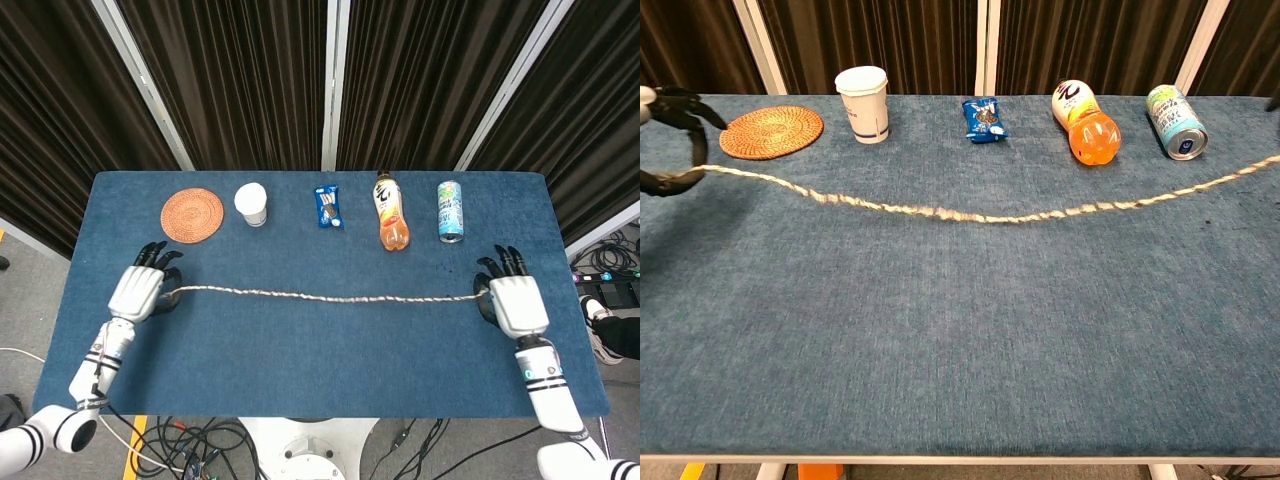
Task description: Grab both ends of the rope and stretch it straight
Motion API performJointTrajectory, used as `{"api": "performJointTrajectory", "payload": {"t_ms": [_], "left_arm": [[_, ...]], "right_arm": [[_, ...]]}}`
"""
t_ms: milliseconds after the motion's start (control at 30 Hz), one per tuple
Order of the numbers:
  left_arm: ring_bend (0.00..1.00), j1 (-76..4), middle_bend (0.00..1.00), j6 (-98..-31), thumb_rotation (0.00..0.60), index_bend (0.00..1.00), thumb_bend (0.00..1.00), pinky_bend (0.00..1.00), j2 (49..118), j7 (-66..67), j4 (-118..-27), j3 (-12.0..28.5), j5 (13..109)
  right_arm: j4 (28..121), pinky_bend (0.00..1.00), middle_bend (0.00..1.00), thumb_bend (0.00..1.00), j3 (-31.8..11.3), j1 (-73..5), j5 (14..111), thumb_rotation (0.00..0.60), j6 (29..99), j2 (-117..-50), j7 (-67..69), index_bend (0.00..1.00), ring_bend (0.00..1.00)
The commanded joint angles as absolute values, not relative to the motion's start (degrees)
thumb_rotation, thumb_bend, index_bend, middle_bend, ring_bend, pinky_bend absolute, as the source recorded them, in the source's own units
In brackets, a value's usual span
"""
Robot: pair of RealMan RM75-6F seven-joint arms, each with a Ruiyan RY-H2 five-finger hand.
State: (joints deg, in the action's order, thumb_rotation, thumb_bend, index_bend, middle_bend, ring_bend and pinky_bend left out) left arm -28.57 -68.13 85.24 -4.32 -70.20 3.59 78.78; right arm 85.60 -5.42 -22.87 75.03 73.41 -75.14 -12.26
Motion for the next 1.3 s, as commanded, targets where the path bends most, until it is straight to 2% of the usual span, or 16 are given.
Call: {"api": "performJointTrajectory", "payload": {"t_ms": [33,667,733,800,967,1033,1133,1300], "left_arm": [[0.0,-27.9,0.18,-68.1,0.6,0.61,0.42,0.0,85.3,-5.0,-68.8,3.5,78.8],[0.0,-26.6,0.18,-64.4,0.6,0.6,0.41,0.0,89.0,-6.6,-62.5,2.9,78.6],[0.0,-26.6,0.18,-64.1,0.6,0.59,0.41,0.0,89.4,-6.7,-62.2,2.8,78.6],[0.0,-26.5,0.17,-63.6,0.6,0.56,0.41,0.0,89.6,-6.7,-61.9,2.6,78.6],[0.0,-26.3,0.17,-62.9,0.6,0.44,0.41,0.0,89.6,-6.0,-62.5,2.7,78.5],[0.0,-26.2,0.16,-62.5,0.6,0.36,0.38,0.0,89.1,-5.5,-63.3,2.7,78.3],[0.0,-25.9,0.15,-63.0,0.6,0.29,0.33,0.0,88.1,-5.0,-65.1,3.0,78.2],[0.0,-24.6,0.15,-65.6,0.6,0.26,0.25,0.0,82.6,-4.1,-71.4,4.2,77.6]], "right_arm": [[84.5,0.03,0.24,0.46,-5.3,-21.7,74.5,0.6,73.6,-75.1,-10.4,0.63,0.05],[74.1,0.01,0.23,0.46,-4.6,-21.0,74.6,0.6,68.2,-82.3,-3.6,0.63,0.05],[73.2,0.01,0.23,0.46,-4.5,-21.0,74.7,0.6,67.7,-83.1,-3.4,0.6,0.05],[72.4,0.0,0.21,0.45,-4.3,-21.0,74.9,0.6,67.2,-83.8,-3.3,0.53,0.04],[71.9,0.0,0.19,0.37,-4.0,-20.6,74.8,0.6,66.7,-84.6,-4.0,0.35,0.02],[72.5,0.0,0.18,0.35,-4.1,-20.3,74.7,0.6,66.9,-84.3,-4.3,0.29,0.01],[74.2,0.0,0.16,0.33,-4.3,-19.6,74.9,0.6,68.2,-83.0,-4.9,0.24,0.0],[80.6,0.0,0.15,0.32,-5.3,-17.6,76.7,0.6,73.8,-77.9,-6.1,0.22,0.0]]}}
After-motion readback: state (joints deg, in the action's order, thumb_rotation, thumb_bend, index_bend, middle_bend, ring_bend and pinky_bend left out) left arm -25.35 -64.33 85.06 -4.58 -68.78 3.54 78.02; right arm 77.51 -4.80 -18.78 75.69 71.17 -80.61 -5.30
